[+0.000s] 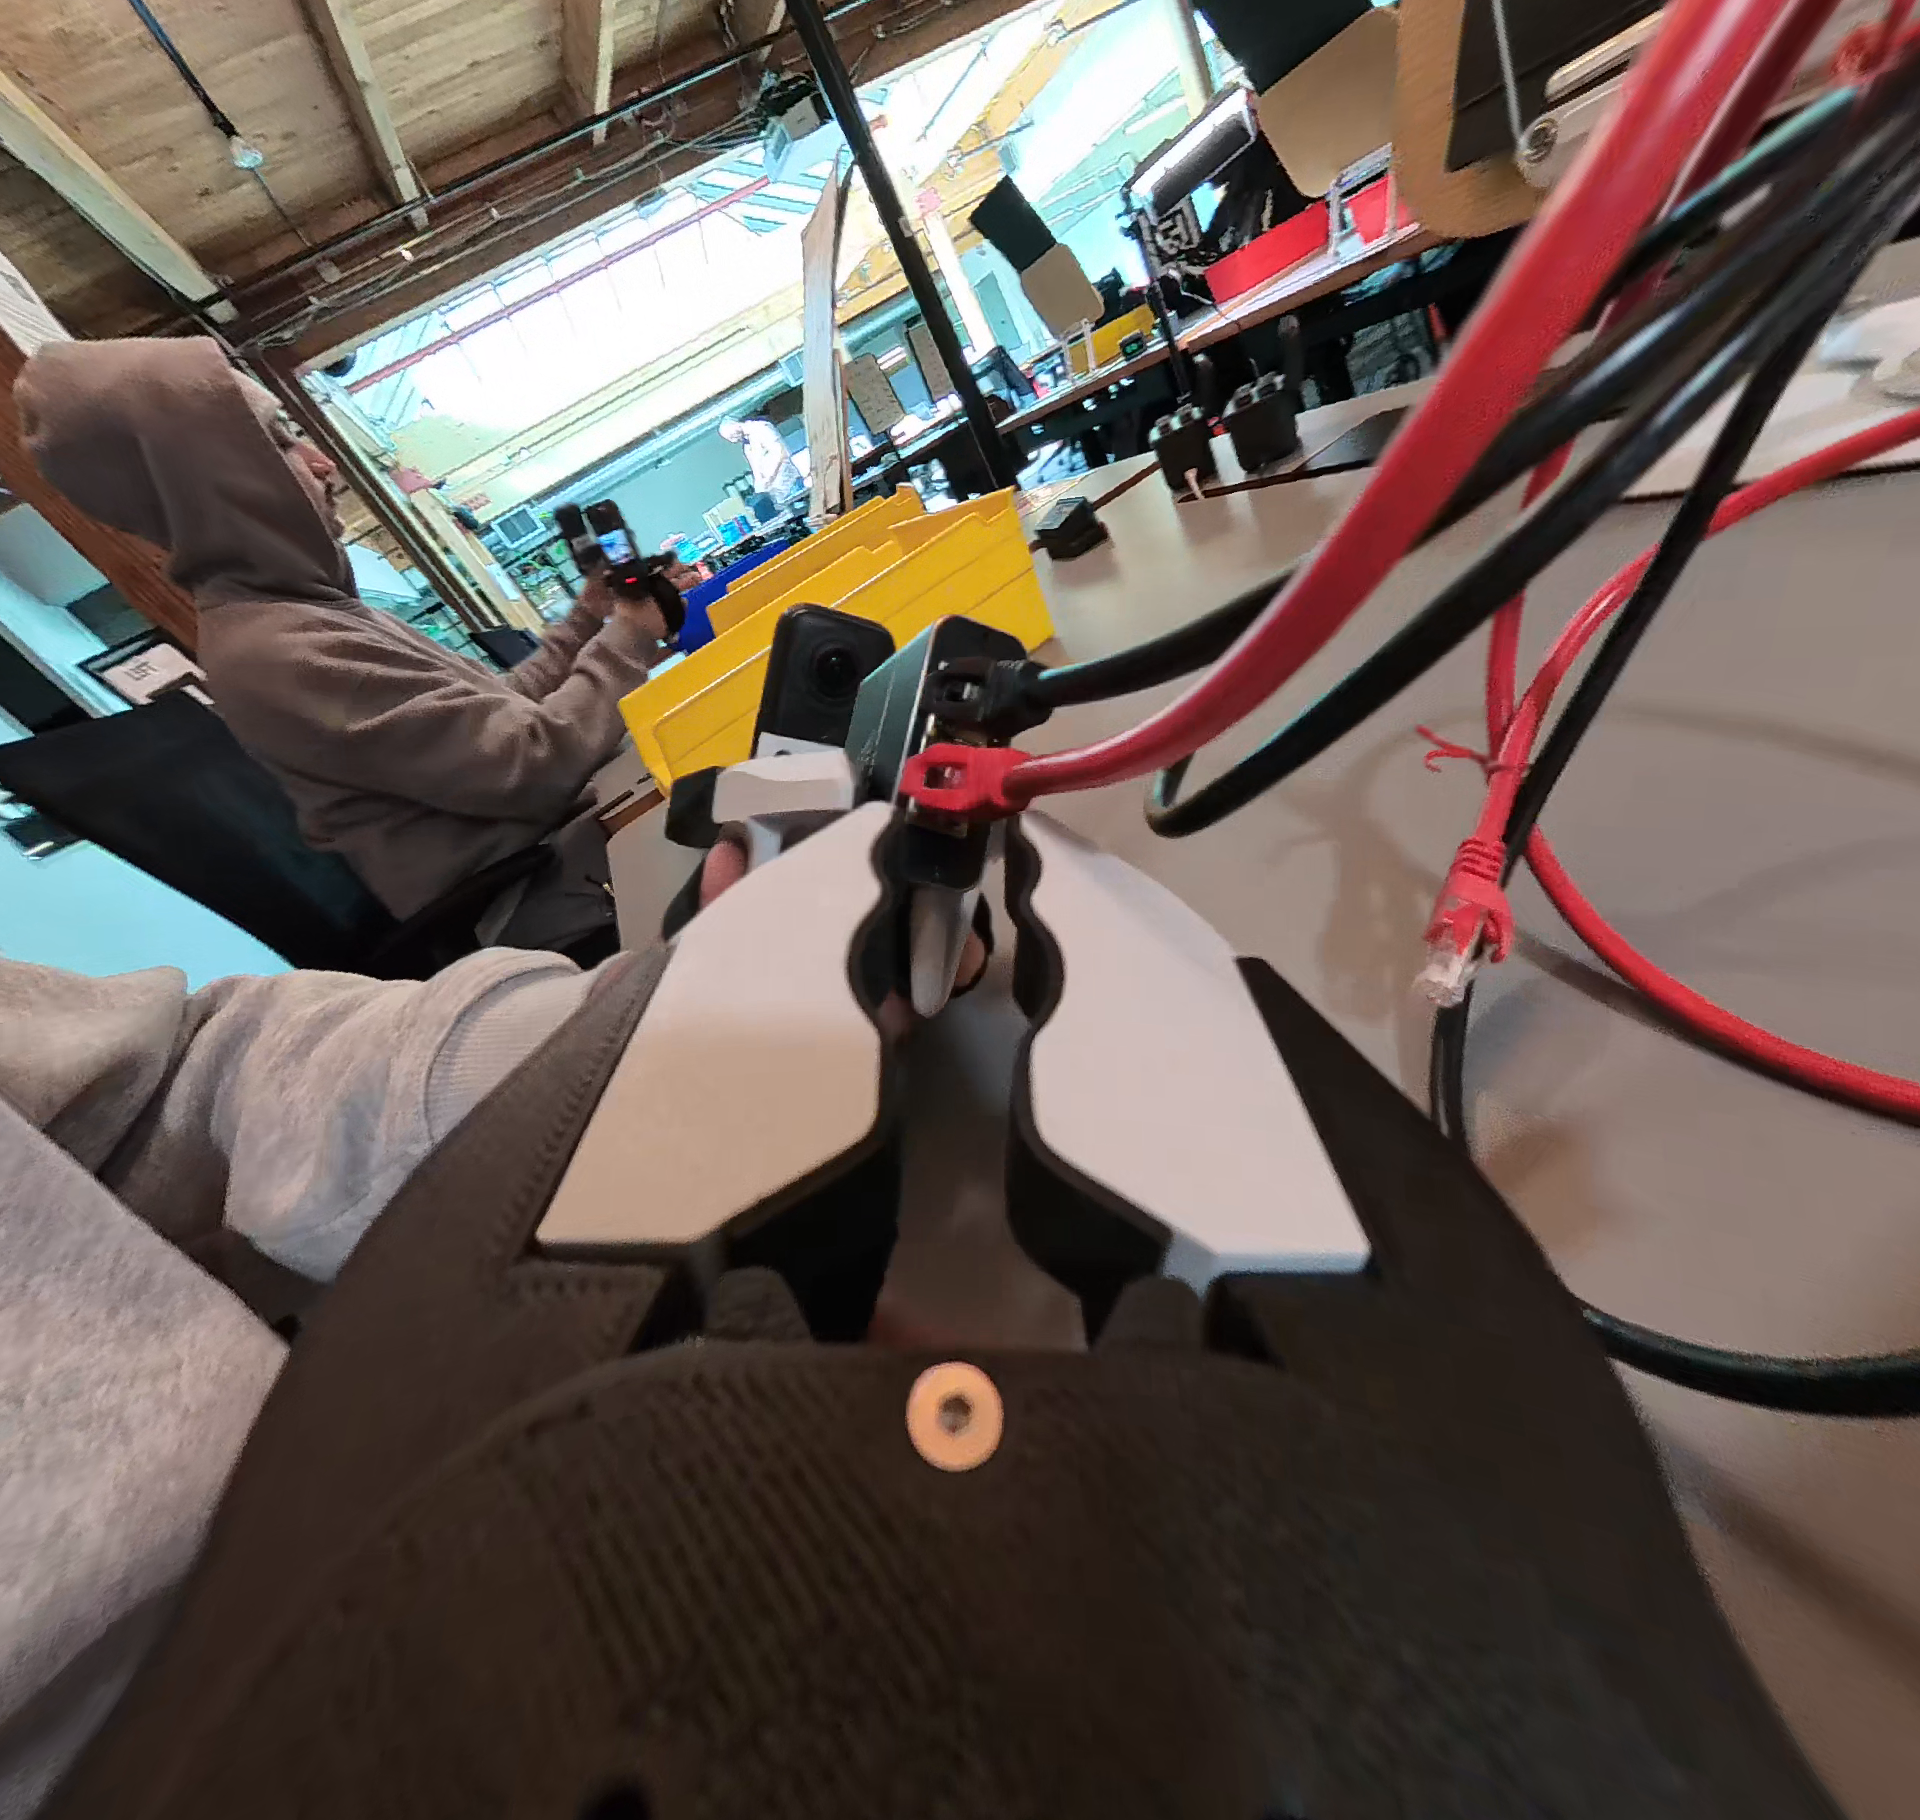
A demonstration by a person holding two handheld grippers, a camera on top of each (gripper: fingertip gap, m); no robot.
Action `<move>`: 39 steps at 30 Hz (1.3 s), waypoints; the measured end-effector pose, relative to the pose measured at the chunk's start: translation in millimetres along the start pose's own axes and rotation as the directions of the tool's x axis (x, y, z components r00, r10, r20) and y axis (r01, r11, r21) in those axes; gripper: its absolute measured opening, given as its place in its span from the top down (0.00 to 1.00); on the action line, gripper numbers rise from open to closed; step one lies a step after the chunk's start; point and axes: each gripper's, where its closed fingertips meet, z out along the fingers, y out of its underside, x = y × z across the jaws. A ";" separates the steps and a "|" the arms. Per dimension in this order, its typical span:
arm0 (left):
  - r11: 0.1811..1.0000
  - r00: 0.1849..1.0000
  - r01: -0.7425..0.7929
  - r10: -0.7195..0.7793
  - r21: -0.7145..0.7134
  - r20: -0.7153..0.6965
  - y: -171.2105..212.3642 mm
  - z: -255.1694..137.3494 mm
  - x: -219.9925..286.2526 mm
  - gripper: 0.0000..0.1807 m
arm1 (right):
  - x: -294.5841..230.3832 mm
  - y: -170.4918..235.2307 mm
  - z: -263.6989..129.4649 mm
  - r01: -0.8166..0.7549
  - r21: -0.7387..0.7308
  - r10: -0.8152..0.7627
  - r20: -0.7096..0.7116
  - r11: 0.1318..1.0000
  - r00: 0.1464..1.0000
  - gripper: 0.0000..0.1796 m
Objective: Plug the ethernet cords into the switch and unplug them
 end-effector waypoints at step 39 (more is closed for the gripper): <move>0.937 0.947 -0.297 0.313 -0.182 0.066 17.6 9.3 11.7 0.86 | -5.0 3.5 -15.9 0.015 -0.122 0.002 0.137 0.992 0.991 0.84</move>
